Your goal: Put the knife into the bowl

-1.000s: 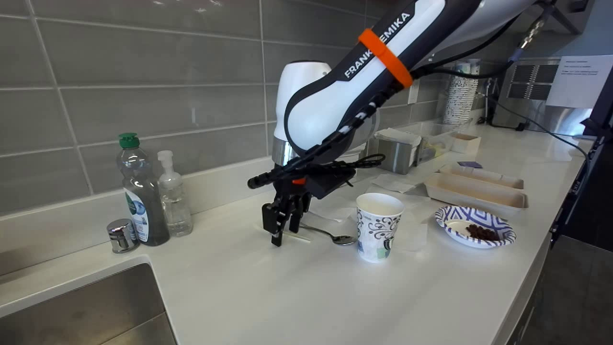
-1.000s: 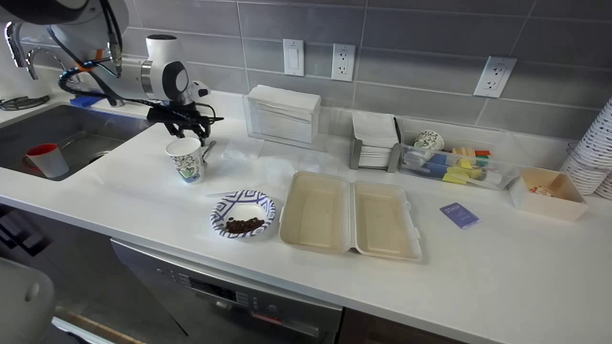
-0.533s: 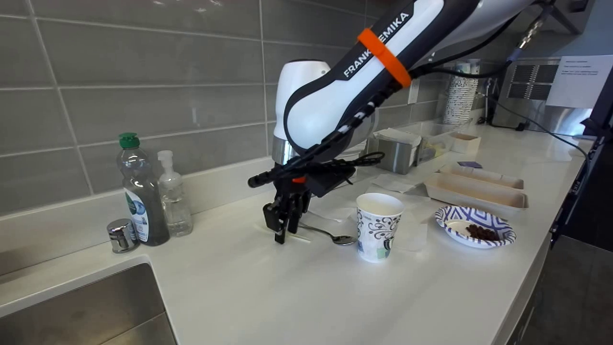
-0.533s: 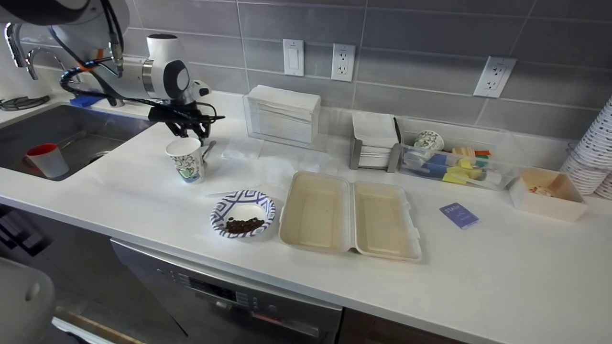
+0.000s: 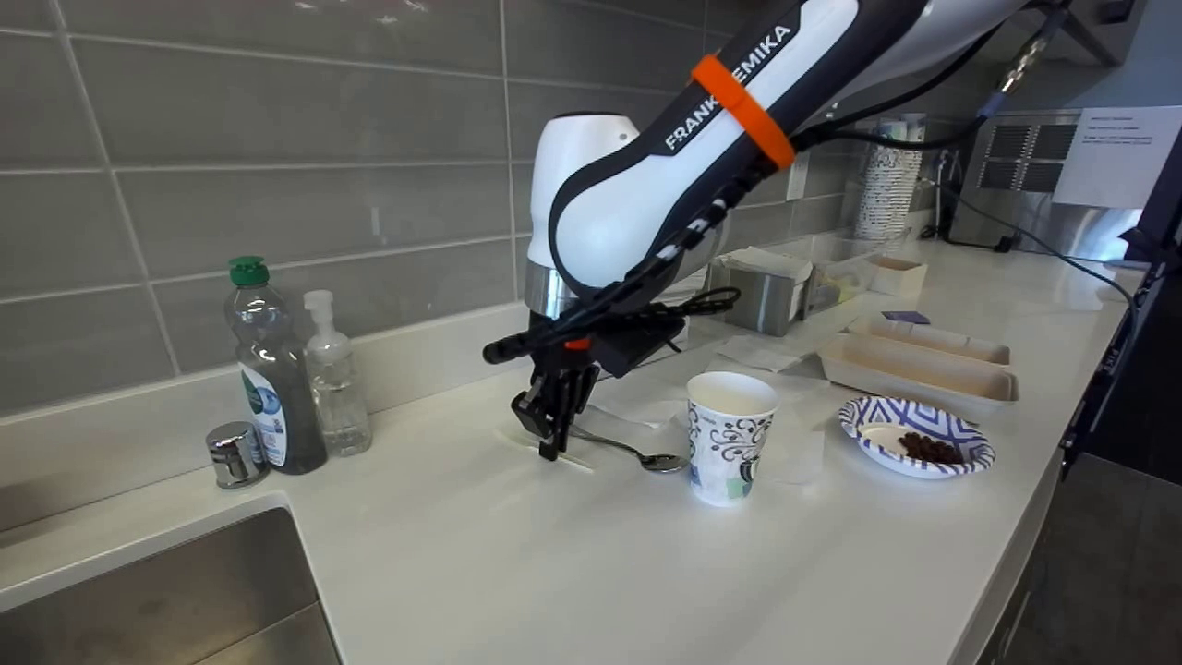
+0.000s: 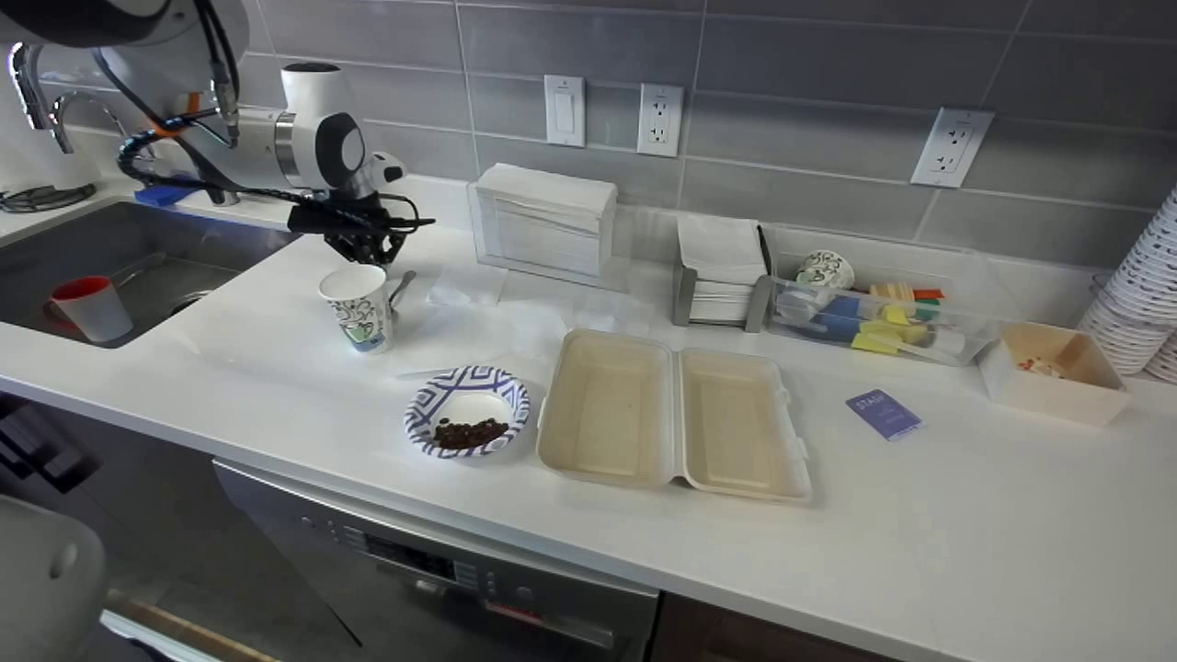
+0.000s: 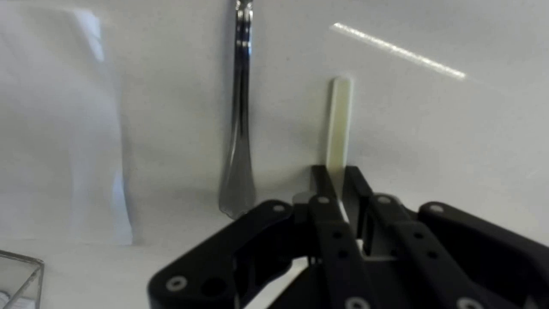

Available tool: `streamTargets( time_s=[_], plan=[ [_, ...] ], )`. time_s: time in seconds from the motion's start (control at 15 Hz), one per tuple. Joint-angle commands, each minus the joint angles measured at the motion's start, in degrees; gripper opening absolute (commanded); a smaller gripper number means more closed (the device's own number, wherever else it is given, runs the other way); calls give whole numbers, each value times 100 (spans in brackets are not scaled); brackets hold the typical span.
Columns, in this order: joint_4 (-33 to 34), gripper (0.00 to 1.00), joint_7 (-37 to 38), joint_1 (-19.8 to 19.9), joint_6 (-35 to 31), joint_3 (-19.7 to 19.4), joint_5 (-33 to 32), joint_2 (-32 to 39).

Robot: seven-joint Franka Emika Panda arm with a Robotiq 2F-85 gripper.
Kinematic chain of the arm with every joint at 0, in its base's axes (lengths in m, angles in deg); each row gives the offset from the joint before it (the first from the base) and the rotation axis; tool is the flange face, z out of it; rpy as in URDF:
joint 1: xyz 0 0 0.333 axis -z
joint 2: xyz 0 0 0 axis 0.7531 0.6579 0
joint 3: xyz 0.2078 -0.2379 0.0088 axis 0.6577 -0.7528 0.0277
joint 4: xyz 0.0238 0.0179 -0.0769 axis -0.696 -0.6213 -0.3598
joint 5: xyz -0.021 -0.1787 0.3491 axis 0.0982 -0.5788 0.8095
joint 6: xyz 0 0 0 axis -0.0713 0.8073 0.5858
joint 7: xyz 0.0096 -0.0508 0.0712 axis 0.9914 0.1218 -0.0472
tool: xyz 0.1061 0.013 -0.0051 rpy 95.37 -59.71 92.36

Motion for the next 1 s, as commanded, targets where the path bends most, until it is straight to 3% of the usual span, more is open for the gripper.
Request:
streamTargets(
  time_s=[0.0,0.93],
  plan=[
    [61,5,92,-84,143,-9,-111,126],
    [-10,3,249,-77,393,17,-16,-511]
  ],
)
